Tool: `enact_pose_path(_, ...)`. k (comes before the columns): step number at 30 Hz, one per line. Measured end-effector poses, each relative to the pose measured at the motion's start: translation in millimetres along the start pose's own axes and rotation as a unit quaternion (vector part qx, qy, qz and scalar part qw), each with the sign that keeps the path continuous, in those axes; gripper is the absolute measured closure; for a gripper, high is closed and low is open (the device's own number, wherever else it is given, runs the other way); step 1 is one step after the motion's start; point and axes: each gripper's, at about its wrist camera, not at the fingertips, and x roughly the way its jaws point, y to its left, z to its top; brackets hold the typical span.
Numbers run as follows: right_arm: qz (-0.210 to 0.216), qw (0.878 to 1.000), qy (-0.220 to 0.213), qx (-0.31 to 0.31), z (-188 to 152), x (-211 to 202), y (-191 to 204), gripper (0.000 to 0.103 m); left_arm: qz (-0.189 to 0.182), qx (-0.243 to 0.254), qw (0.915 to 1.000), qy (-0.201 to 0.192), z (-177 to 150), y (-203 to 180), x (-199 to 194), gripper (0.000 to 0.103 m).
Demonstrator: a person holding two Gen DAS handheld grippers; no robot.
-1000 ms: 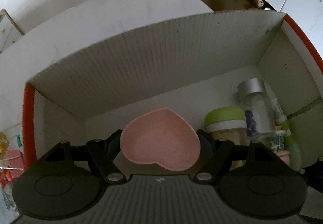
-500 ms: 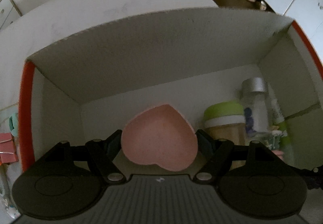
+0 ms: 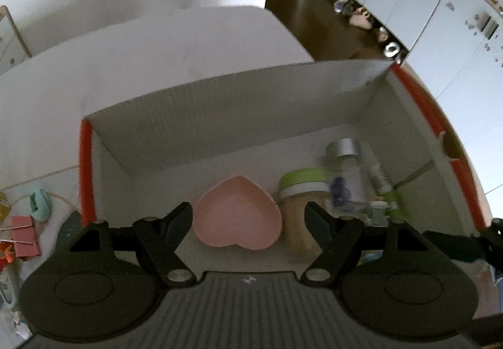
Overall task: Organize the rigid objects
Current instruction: 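Open both tools and withdraw them from the box back over the table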
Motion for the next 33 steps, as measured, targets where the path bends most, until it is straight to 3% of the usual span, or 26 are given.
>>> enact_pose_path(7, 0.009, 1.000, -0.026, 0.000, -4.6, -21.3, 7.9, 0.035, -0.015, 0.004, 0.9990, -0.041, 0.8, -11.1, -31.2, 0.025)
enact_pose_path(16, 0.021, 0.998, -0.058, -0.011, -4.1, -43.6, 23.5, 0.024, -0.033, 0.008, 0.9953, -0.091, -22.3, -1.3, -77.3, 0.025)
enact_pose_path(33, 0.032, 0.991, -0.125, -0.023, -18.4, -66.5, 79.8, 0.001, -0.050, 0.007, 0.9875, -0.149, -78.7, 47.6, -143.3, 0.022)
